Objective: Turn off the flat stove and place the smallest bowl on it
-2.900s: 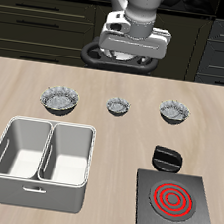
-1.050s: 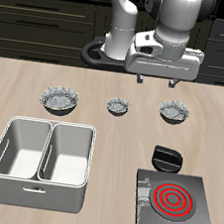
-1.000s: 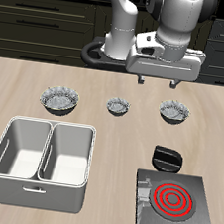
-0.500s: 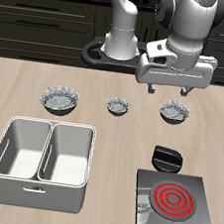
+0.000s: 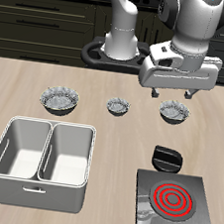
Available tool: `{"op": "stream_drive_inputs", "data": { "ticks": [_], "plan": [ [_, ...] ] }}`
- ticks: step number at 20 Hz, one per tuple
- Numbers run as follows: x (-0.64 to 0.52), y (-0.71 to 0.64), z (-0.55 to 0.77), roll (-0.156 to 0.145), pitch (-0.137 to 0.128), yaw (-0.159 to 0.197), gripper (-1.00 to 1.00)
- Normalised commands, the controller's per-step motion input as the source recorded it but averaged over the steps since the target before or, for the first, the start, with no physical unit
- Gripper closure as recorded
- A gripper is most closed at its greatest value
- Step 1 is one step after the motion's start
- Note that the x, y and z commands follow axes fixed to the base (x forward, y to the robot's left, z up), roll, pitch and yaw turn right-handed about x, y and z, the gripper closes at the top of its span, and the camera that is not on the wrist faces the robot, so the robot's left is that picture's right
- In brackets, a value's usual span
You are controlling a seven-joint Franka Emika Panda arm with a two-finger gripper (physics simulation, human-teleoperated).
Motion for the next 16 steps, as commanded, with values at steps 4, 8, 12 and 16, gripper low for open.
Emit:
{"op": "stream_drive_inputs", "data": {
  "ticks": [4,8,12,16],
  "plan": [
    [0.30,0.00,0.04,0.050,0.003,0.073,-1.00],
    [0.29,-0.10,0.02,0.020,0.010,0.069,-1.00],
    [0.11,-0.06,0.03,0.004,-0.015,0.046,-1.00],
    [0.05,0.09,-0.08,0.025,0.004,0.130,-1.00]
  ]
}}
